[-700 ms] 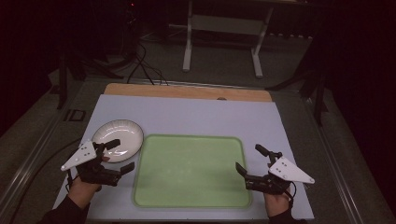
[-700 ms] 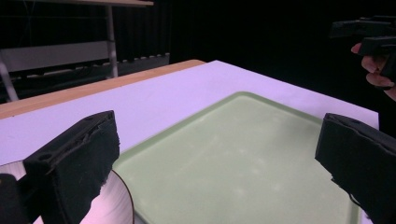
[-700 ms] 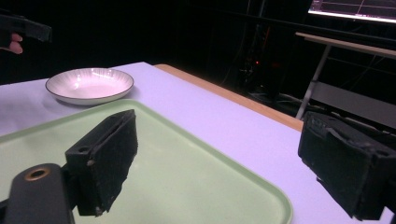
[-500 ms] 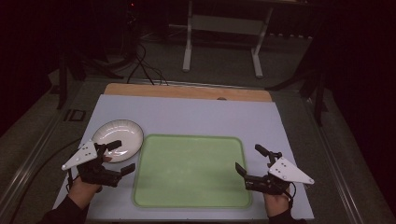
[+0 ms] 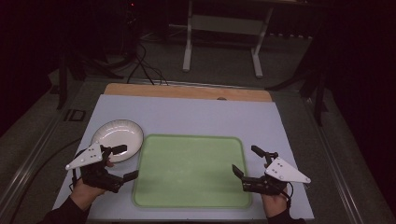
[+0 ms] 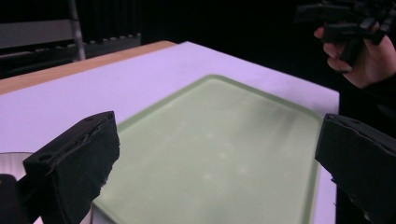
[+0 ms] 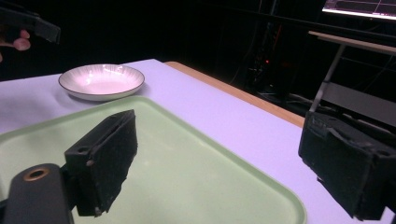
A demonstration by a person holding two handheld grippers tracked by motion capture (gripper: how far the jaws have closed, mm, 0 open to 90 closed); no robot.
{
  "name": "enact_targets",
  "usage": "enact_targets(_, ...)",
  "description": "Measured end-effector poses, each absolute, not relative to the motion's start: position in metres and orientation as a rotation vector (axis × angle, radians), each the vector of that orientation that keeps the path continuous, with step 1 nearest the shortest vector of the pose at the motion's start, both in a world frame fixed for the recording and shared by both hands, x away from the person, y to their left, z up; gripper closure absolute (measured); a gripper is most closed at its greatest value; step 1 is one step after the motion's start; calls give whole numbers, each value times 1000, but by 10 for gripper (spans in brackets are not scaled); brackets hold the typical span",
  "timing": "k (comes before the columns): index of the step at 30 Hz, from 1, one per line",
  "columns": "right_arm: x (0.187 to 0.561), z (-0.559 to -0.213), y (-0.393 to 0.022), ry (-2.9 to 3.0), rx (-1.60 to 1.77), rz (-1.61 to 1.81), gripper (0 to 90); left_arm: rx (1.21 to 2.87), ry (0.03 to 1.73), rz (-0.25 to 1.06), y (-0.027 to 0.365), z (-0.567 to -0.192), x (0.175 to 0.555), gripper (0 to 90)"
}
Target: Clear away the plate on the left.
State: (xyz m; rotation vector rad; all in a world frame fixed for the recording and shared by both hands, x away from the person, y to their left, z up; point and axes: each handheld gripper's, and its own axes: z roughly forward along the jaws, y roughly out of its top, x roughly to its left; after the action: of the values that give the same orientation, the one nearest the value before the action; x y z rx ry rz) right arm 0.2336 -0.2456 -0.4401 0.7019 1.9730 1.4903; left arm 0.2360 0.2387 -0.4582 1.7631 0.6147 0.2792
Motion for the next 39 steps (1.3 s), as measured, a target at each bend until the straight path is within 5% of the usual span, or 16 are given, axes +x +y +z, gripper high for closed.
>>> enact_targets(39, 229, -436, -240, 1965, 657, 1522, 113, 1876, 578, 353, 239, -379, 251, 1)
